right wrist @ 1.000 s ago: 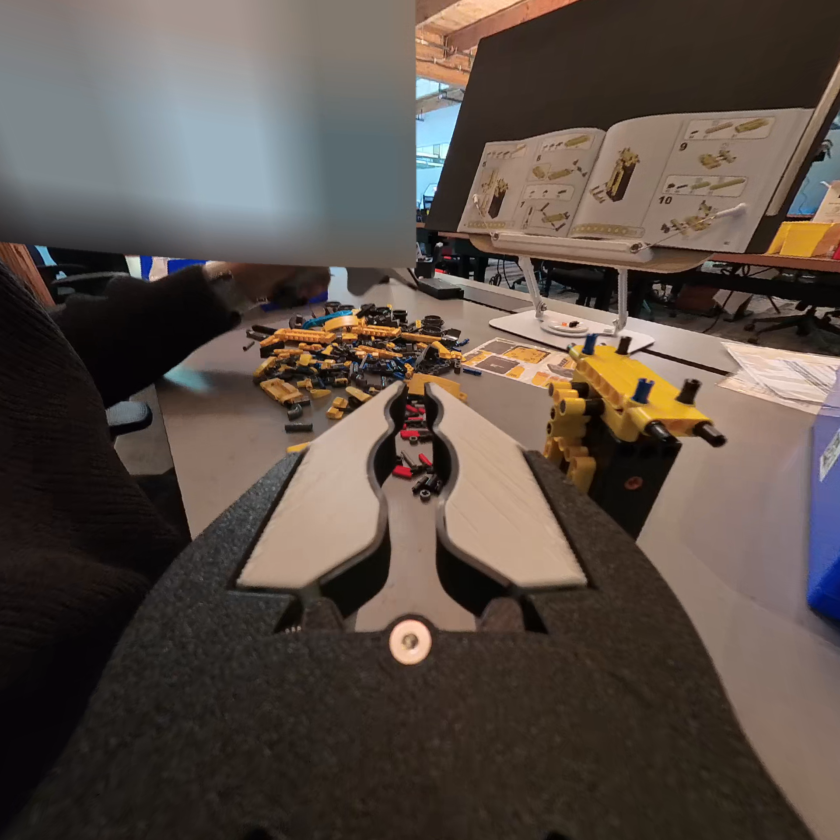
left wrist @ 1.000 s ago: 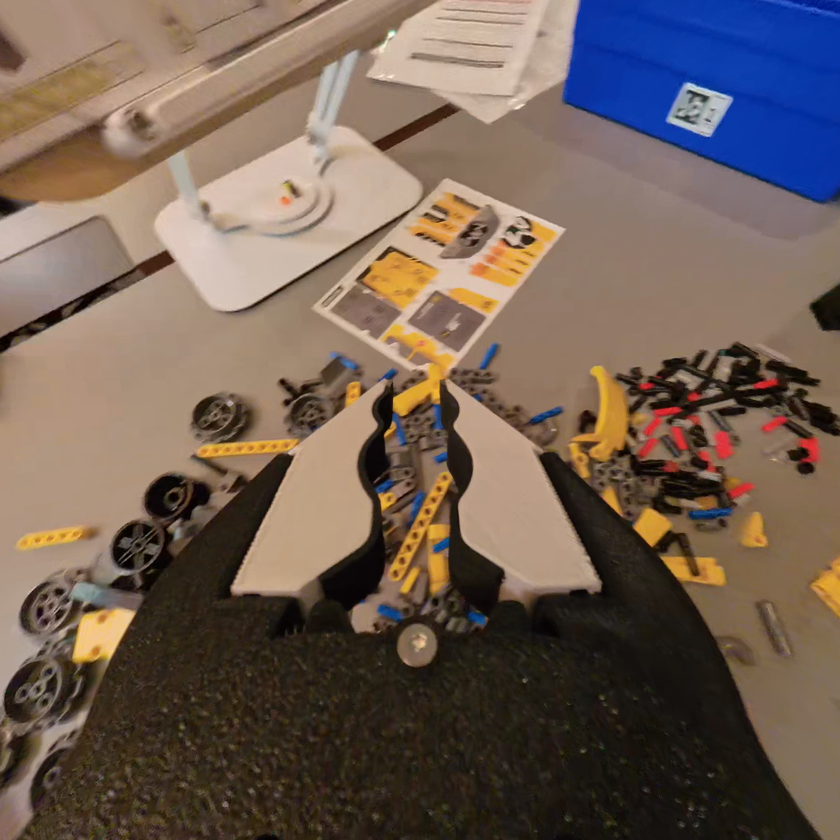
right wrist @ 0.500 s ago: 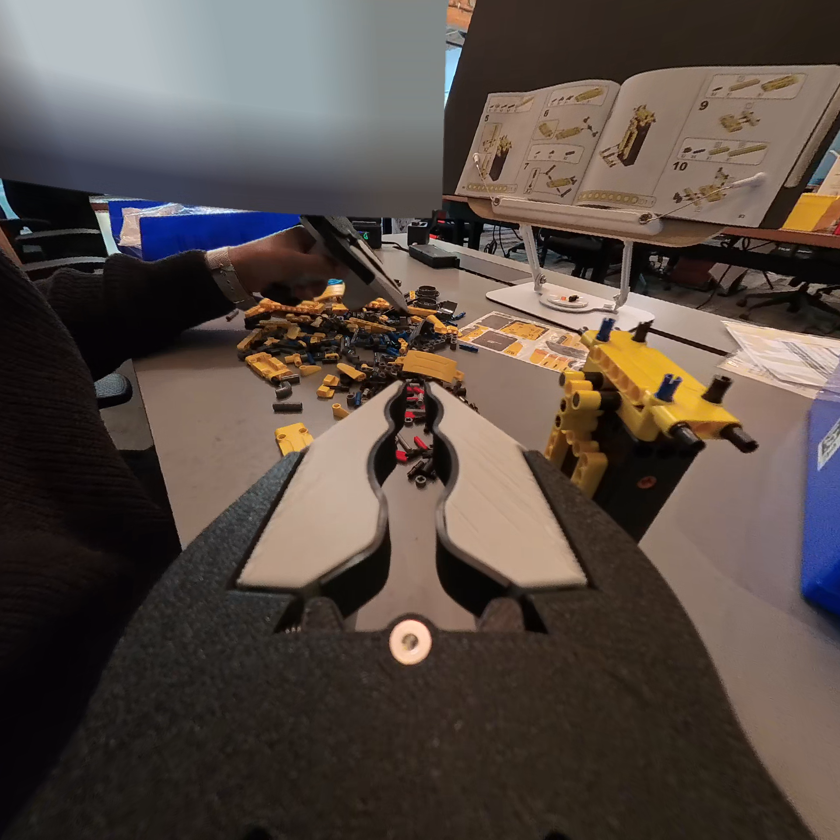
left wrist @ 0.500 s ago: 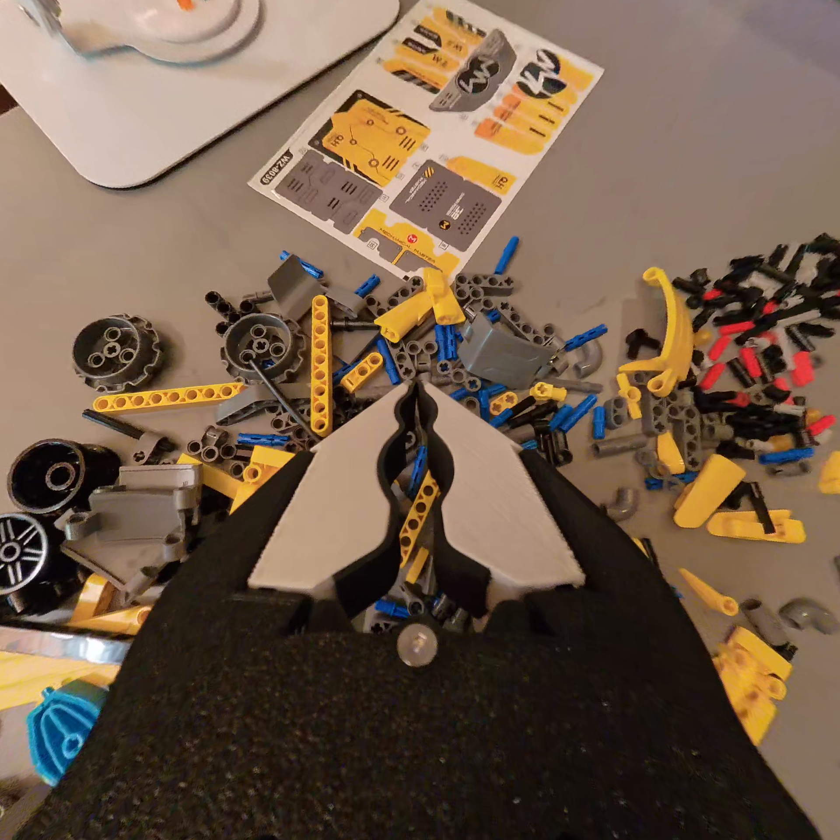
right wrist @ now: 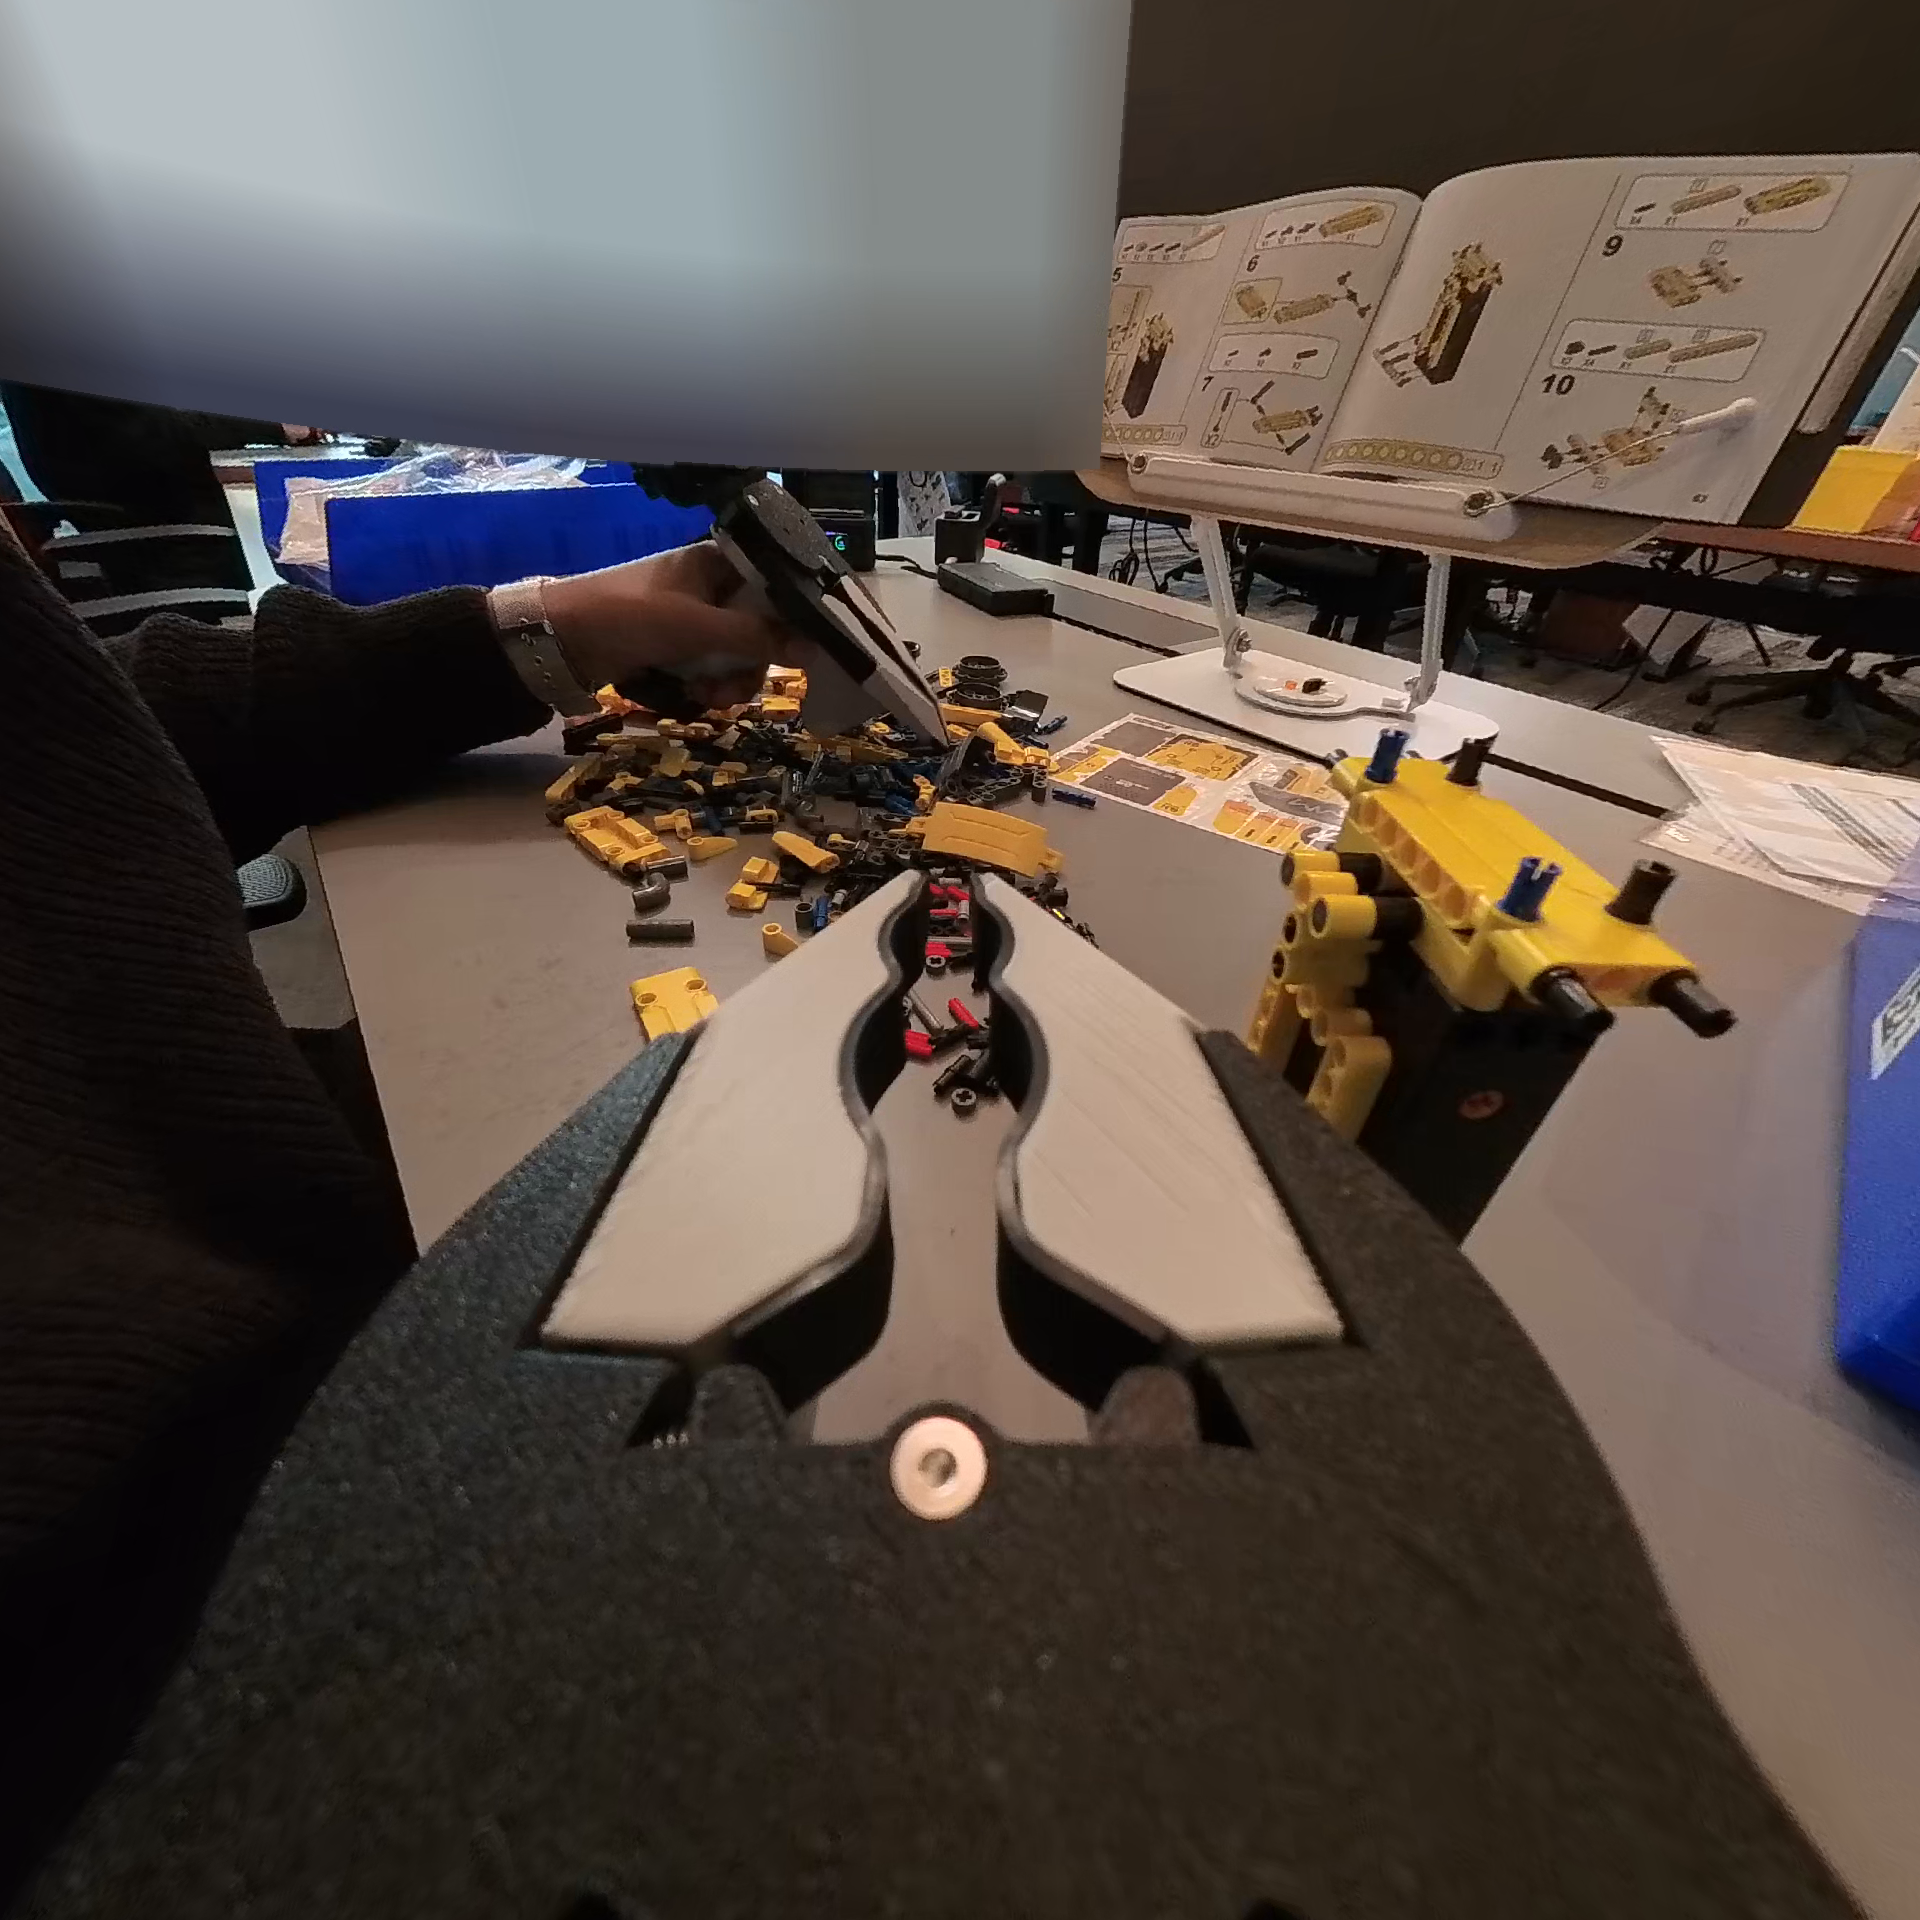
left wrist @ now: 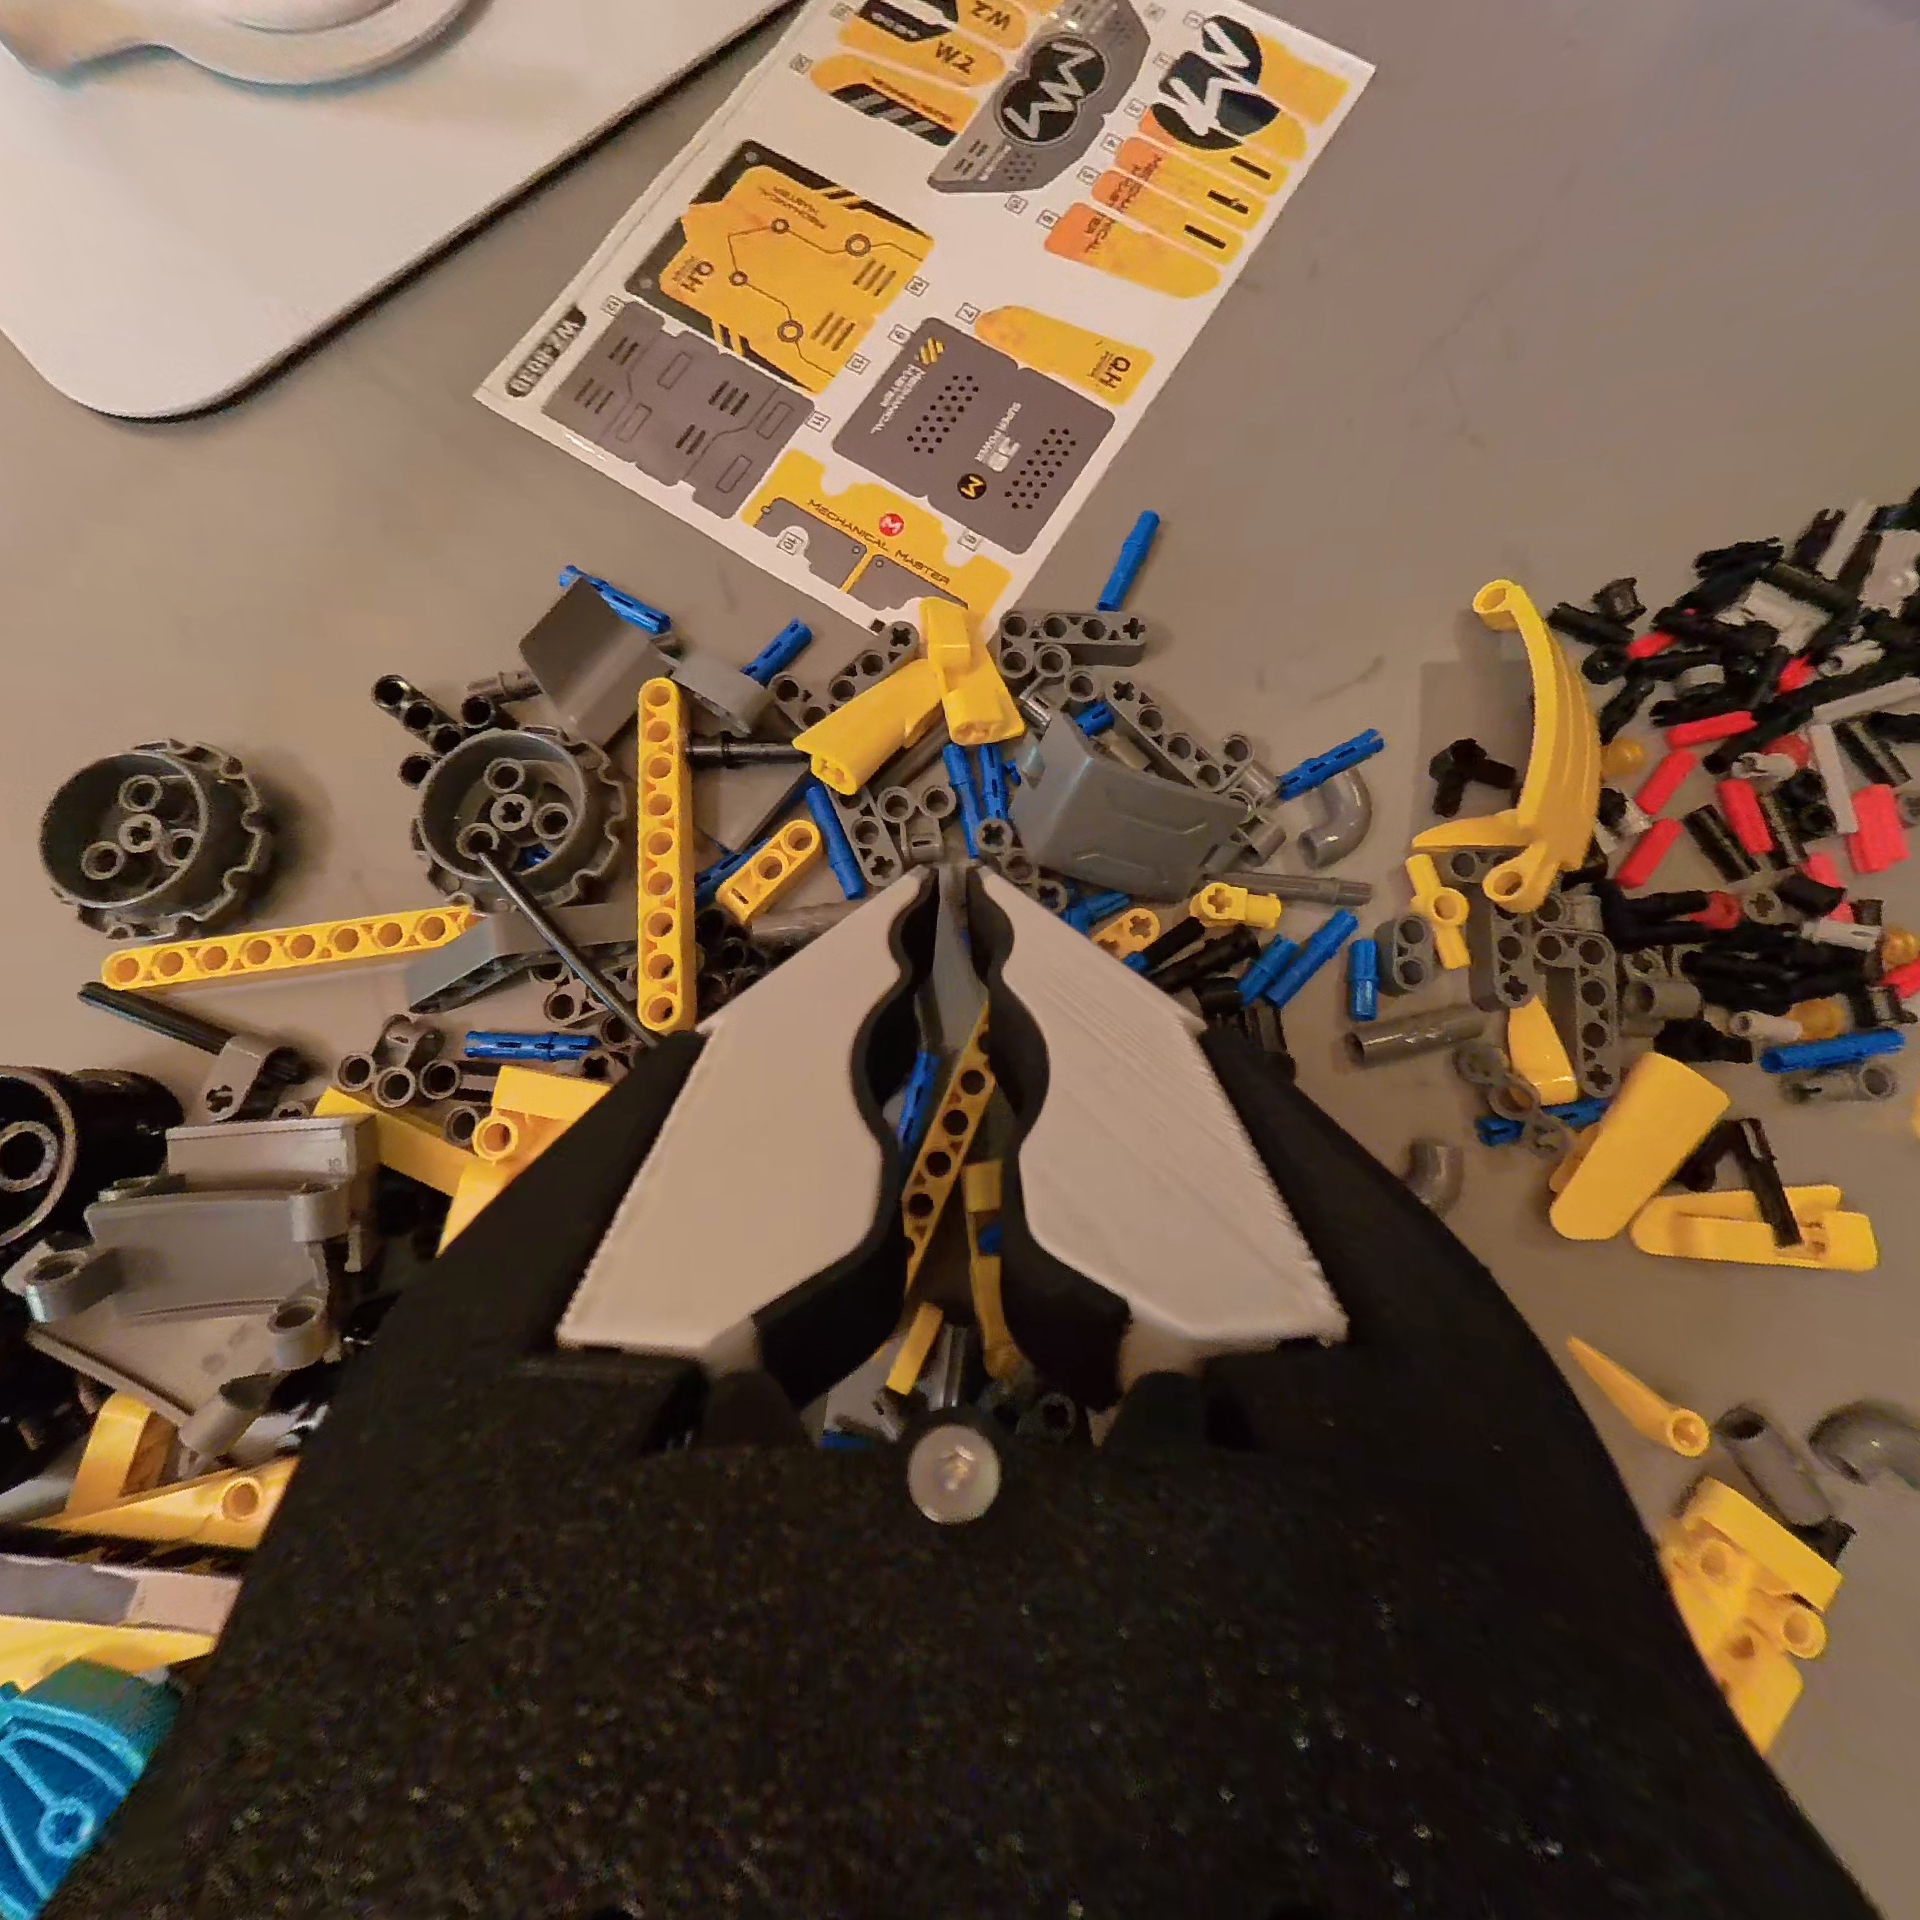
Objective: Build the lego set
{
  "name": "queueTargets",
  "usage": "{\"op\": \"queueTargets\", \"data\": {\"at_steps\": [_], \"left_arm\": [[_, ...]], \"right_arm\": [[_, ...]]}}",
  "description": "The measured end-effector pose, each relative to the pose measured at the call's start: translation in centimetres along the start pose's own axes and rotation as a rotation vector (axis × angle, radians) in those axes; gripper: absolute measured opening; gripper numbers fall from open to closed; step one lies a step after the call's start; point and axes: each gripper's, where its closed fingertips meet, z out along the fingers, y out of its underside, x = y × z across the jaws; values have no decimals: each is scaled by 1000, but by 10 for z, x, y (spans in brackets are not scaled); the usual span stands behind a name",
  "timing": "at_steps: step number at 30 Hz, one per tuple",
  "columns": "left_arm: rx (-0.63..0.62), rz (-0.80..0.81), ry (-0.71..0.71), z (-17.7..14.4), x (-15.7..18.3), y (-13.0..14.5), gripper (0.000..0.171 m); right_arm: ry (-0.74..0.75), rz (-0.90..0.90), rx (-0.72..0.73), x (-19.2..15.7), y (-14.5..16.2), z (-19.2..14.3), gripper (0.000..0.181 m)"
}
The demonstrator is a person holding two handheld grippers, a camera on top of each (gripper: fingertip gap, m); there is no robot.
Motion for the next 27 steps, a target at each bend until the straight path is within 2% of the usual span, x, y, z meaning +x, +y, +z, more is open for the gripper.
{"op": "queueTargets", "data": {"at_steps": [7, 11, 13, 17, 21, 24, 27], "left_arm": [[-12, -6, 33, 0, 4, 3, 20], [-12, -5, 28, 2, 4, 2, 18], [-25, 2, 21, 2, 4, 5, 5], [-18, 22, -4, 0, -1, 5, 5], [52, 46, -4, -10, 0, -6, 5], [168, 134, 37, -24, 17, -24, 5], [292, 292, 224, -42, 75, -40, 5]], "right_arm": [[-1, -1, -4, 0, 1, 0, 7], [0, -3, -7, 0, 1, 1, 7], [0, -4, -7, 0, 1, 1, 7], [-1, -4, -7, 0, 1, 1, 7], [0, -6, -7, 0, 1, 1, 7], [0, -7, -10, 0, 1, 1, 7], [0, -3, -13, 0, 2, 1, 7]]}}
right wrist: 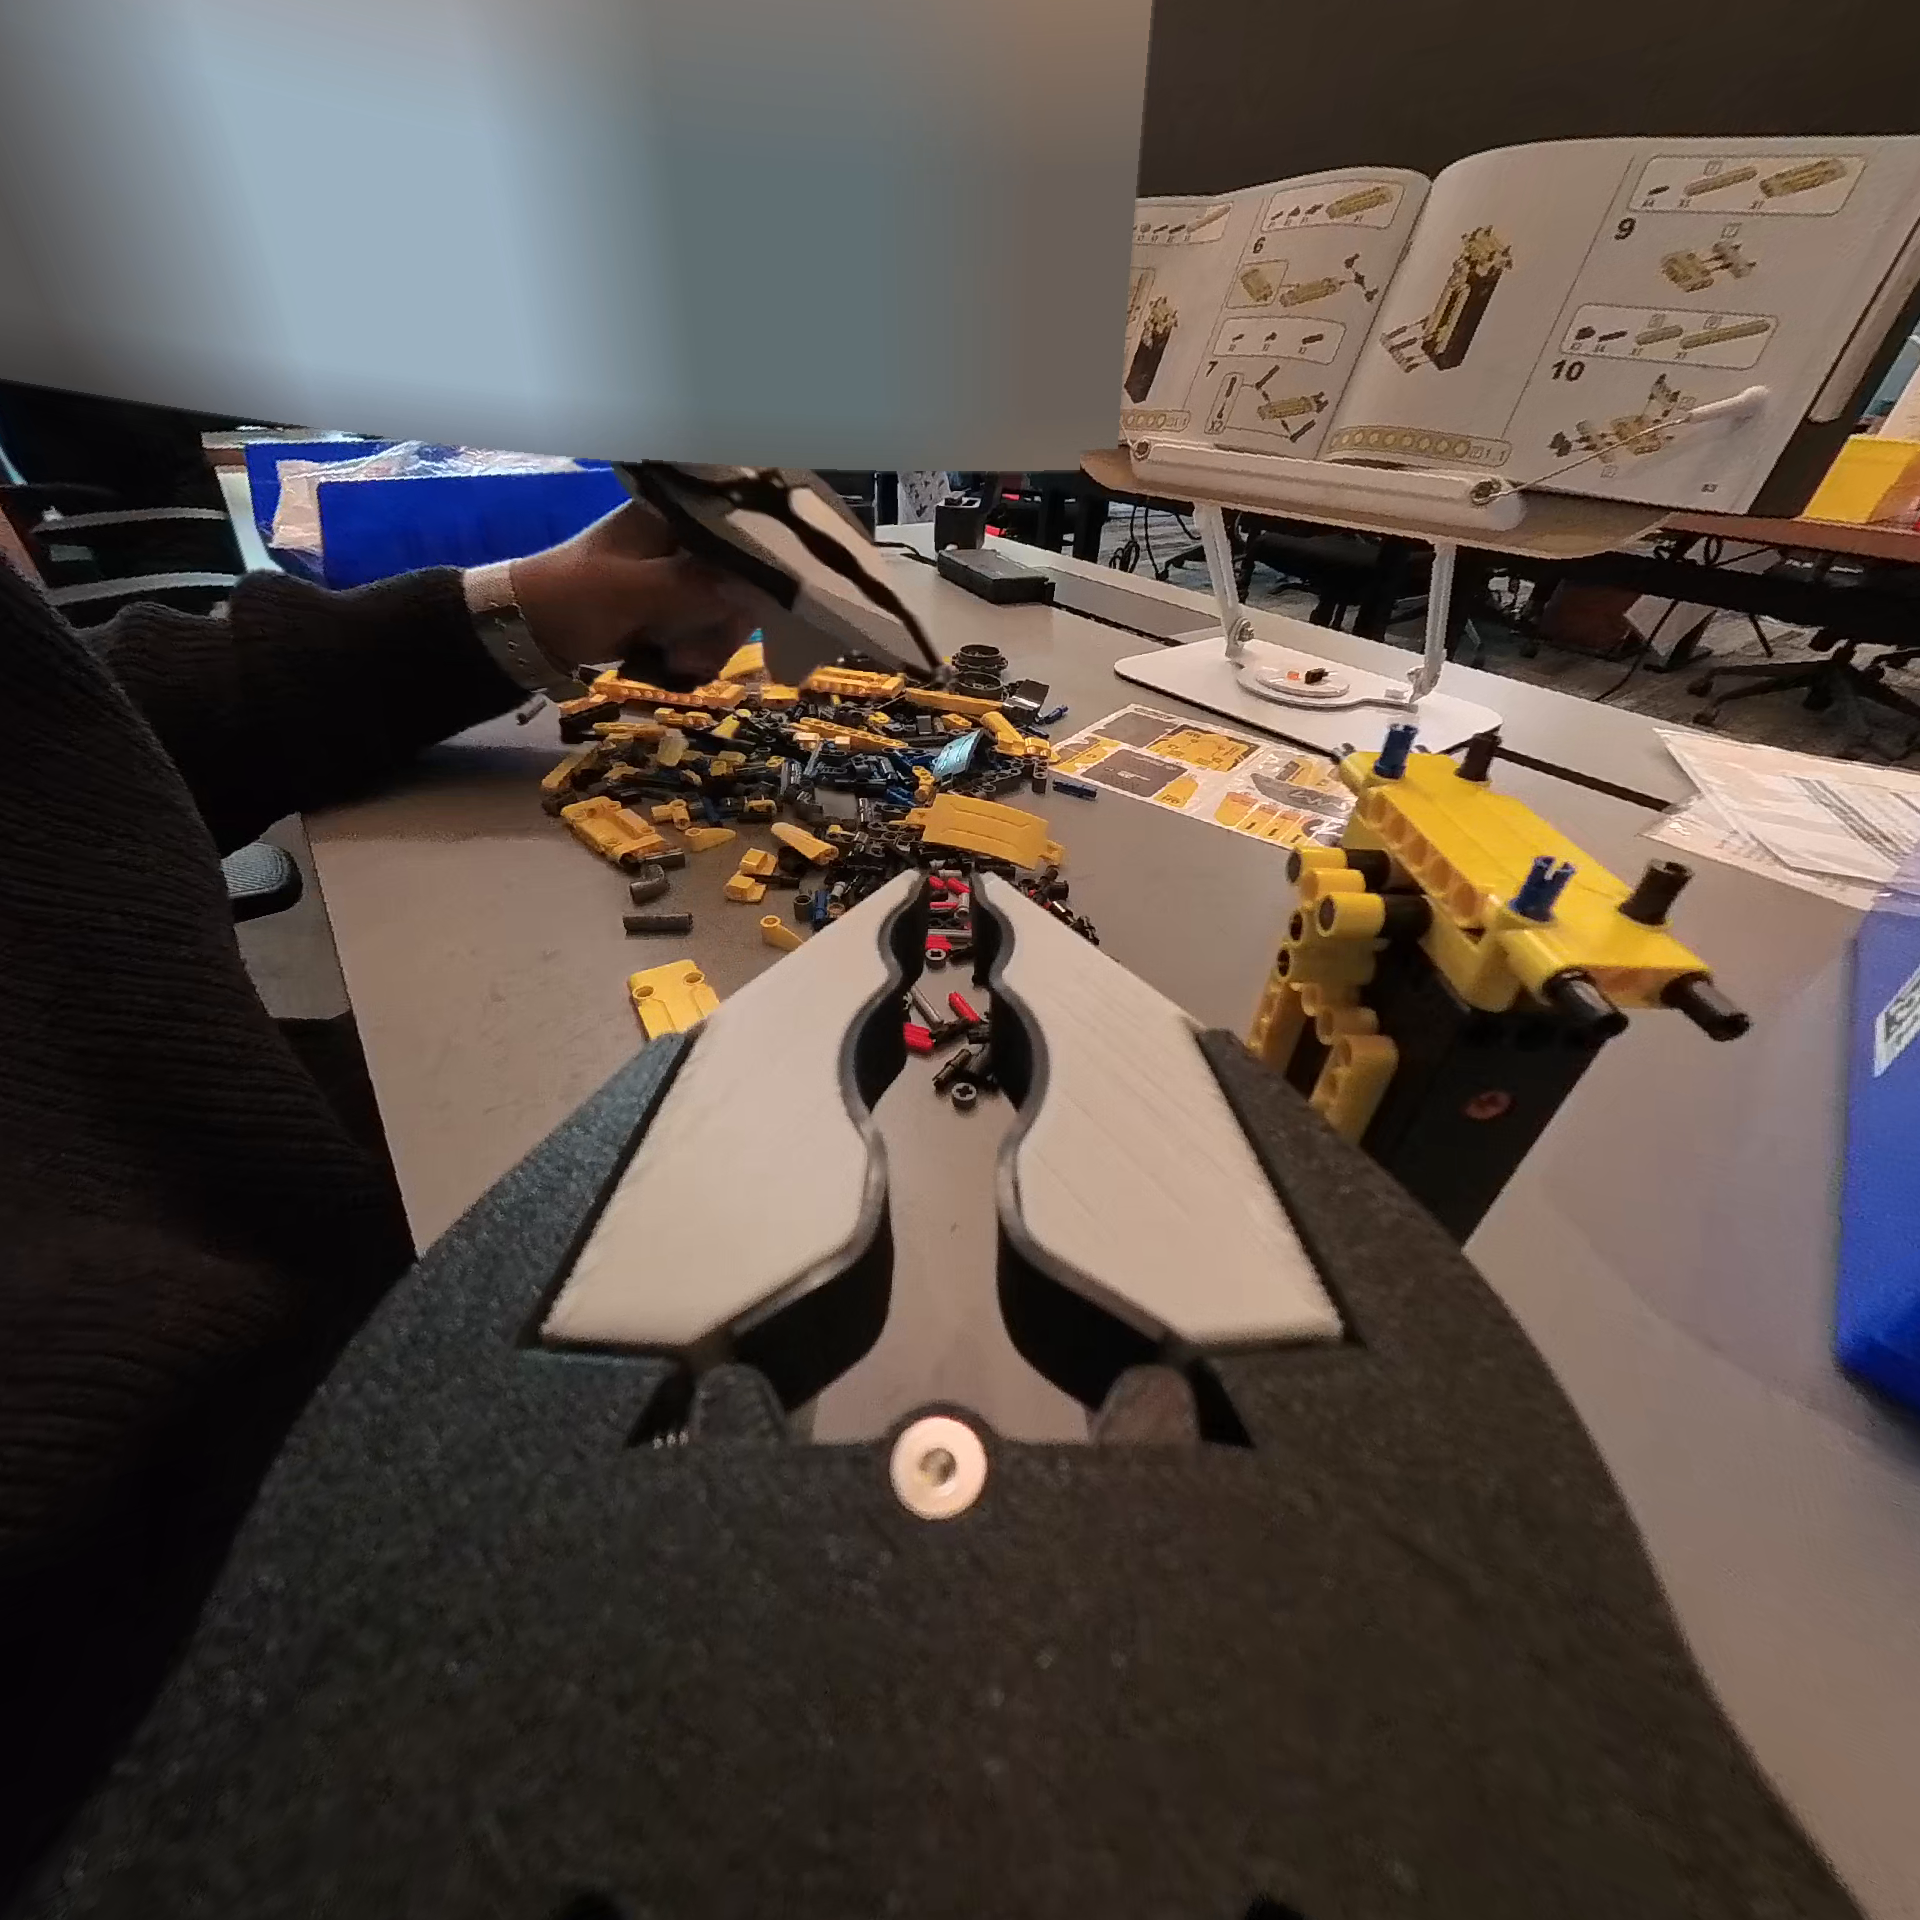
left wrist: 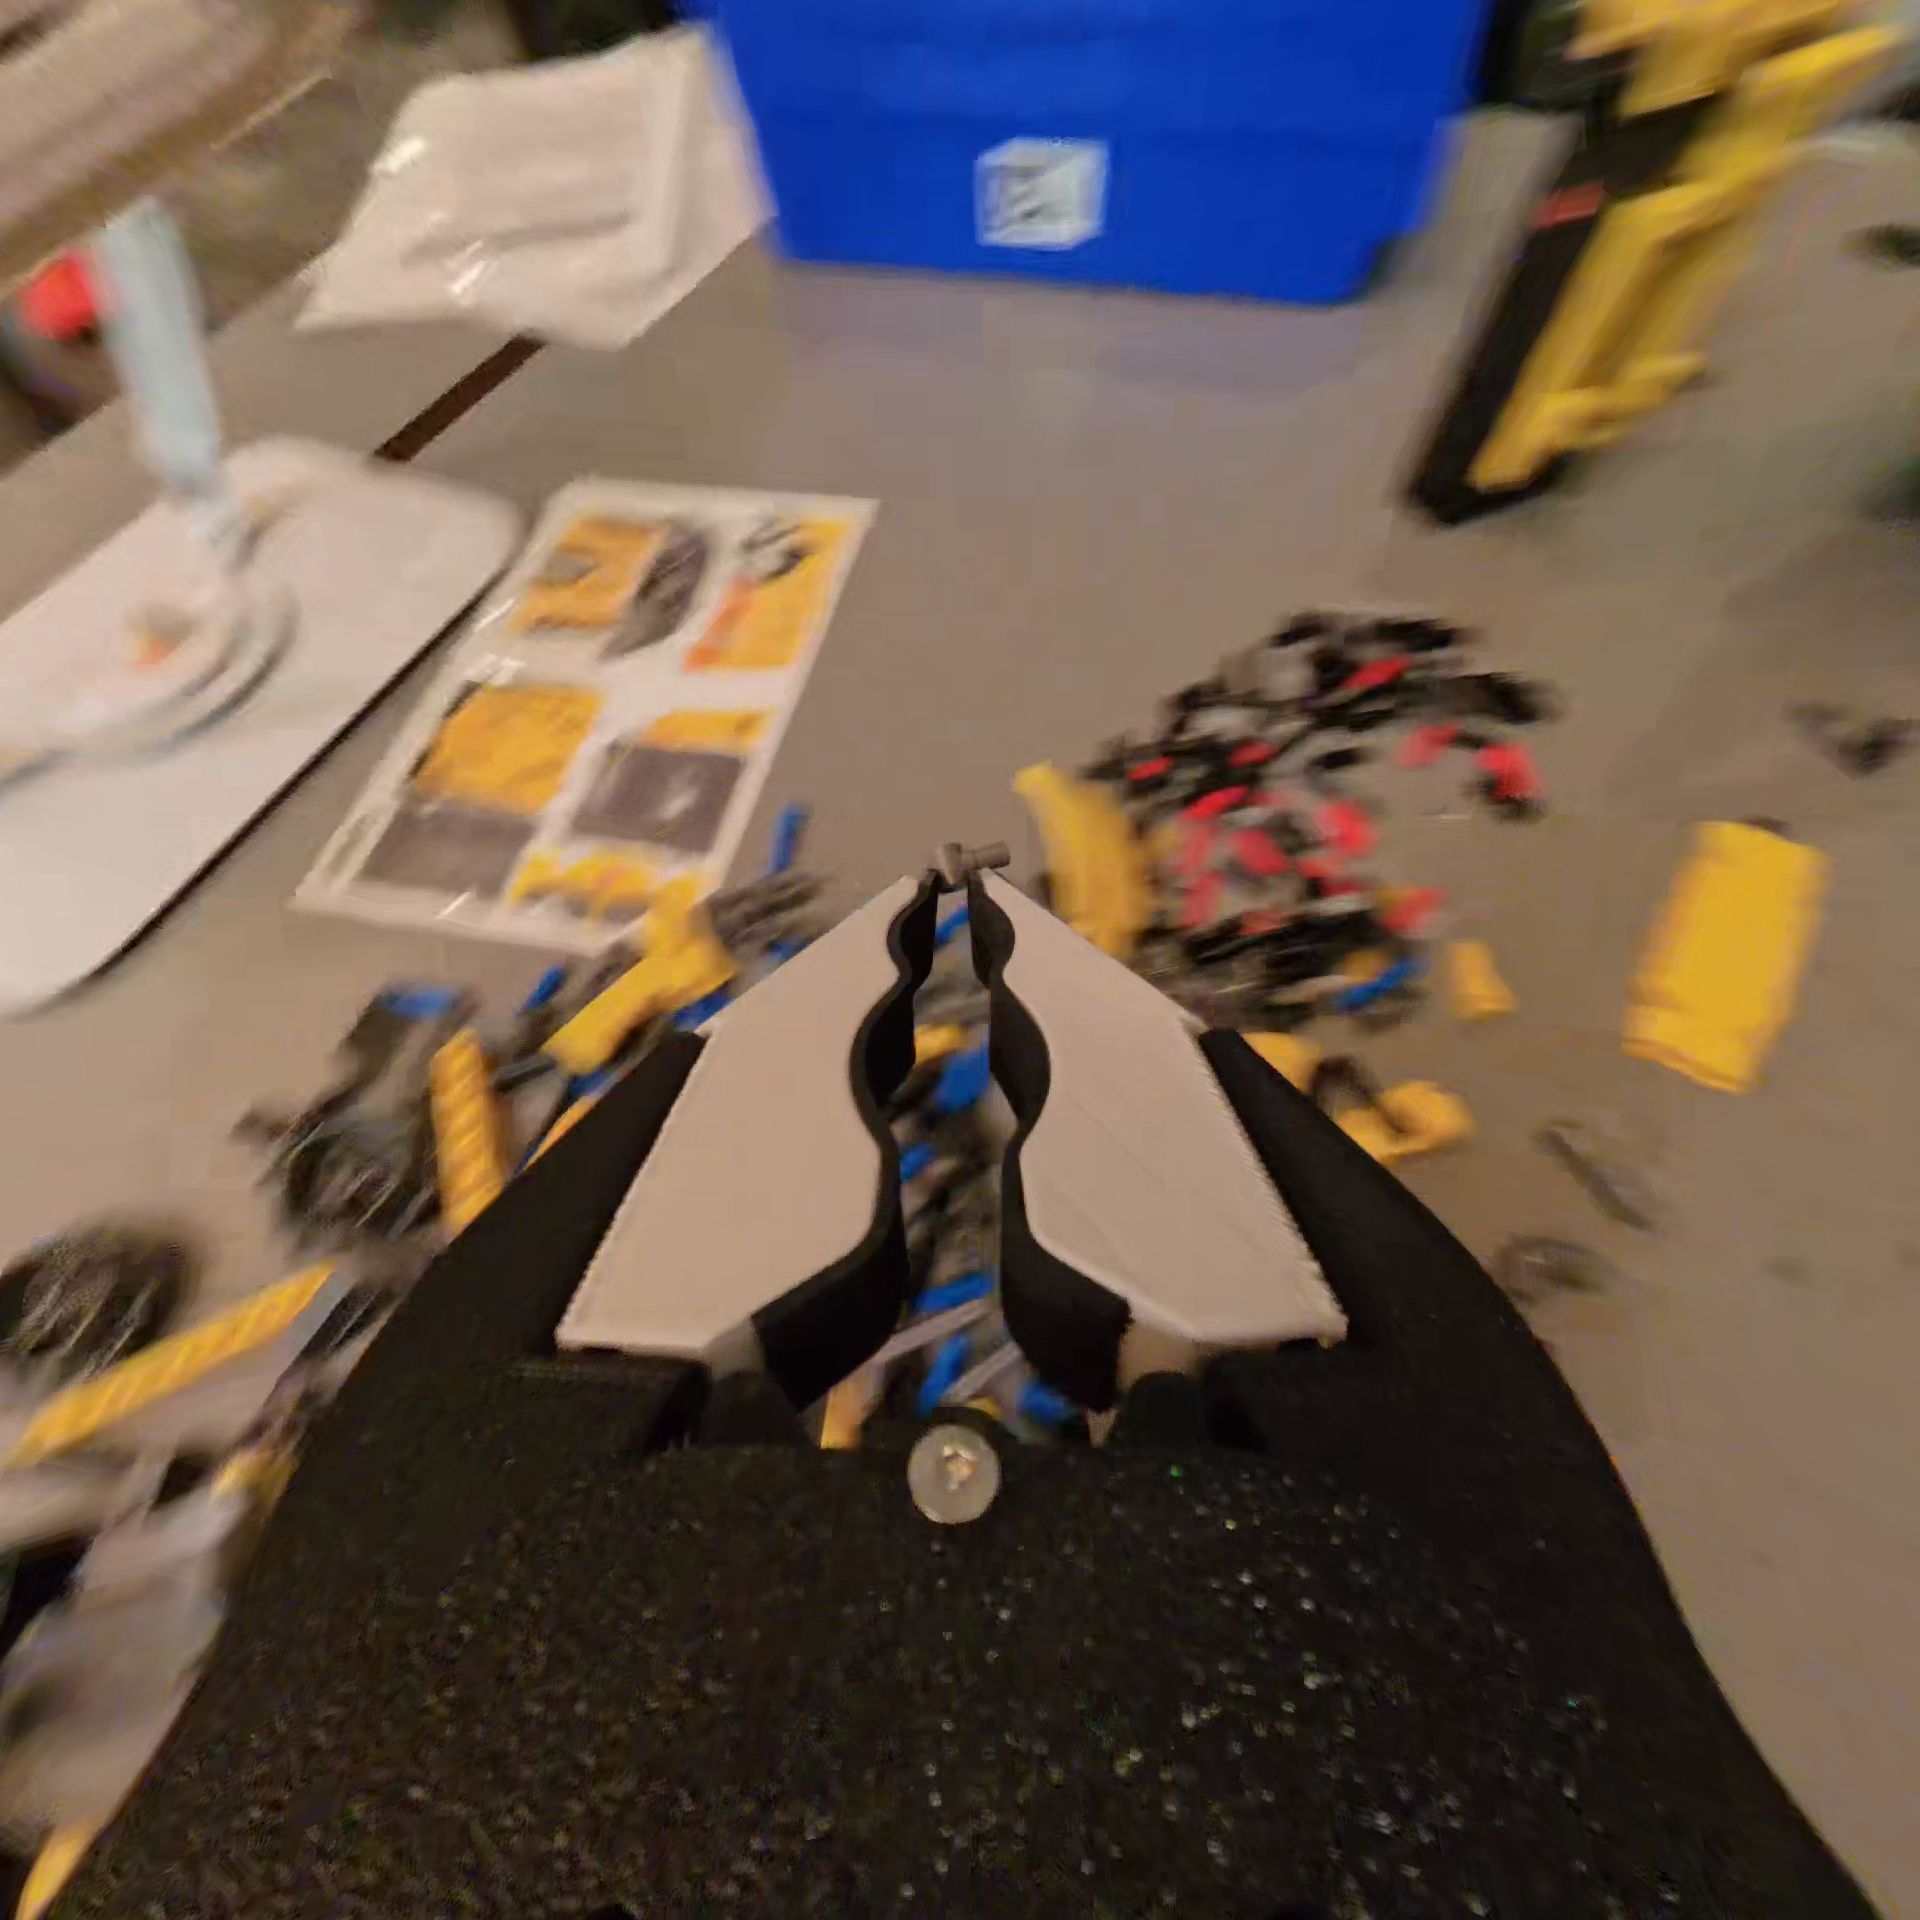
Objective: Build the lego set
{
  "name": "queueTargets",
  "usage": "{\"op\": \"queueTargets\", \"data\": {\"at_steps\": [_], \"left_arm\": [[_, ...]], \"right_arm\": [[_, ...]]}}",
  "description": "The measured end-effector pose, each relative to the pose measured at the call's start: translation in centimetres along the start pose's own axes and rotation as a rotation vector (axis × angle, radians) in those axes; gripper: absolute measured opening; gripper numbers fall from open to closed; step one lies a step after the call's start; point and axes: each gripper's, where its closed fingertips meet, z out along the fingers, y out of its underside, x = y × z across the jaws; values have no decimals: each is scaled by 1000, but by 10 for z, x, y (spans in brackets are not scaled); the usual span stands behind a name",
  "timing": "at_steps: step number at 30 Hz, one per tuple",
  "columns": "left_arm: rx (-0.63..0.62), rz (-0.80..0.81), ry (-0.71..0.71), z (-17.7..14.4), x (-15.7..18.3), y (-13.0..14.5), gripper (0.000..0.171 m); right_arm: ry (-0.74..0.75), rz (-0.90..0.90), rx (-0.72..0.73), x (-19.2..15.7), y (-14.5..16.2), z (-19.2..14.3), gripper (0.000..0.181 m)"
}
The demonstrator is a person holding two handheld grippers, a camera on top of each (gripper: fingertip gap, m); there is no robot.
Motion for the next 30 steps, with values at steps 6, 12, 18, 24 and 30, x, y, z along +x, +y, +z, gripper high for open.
{"op": "queueTargets", "data": {"at_steps": [6, 12, 18, 24, 30], "left_arm": [[-71, 265, 461, 28, 151, -16, 5], [-226, 472, 564, 70, 213, -2, 5], [-282, 492, 613, 87, 226, 0, 5], [-247, 467, 552, 90, 219, -6, 9], [-147, 288, 425, 70, 179, -20, 14]], "right_arm": [[3, 3, 19, 1, -2, -2, 7], [0, -19, 21, -2, -3, -2, 7], [-14, -11, 59, -4, -8, -6, 7], [-16, 6, 98, -3, -12, -11, 7], [-11, -3, 79, -3, -10, -9, 7]]}}
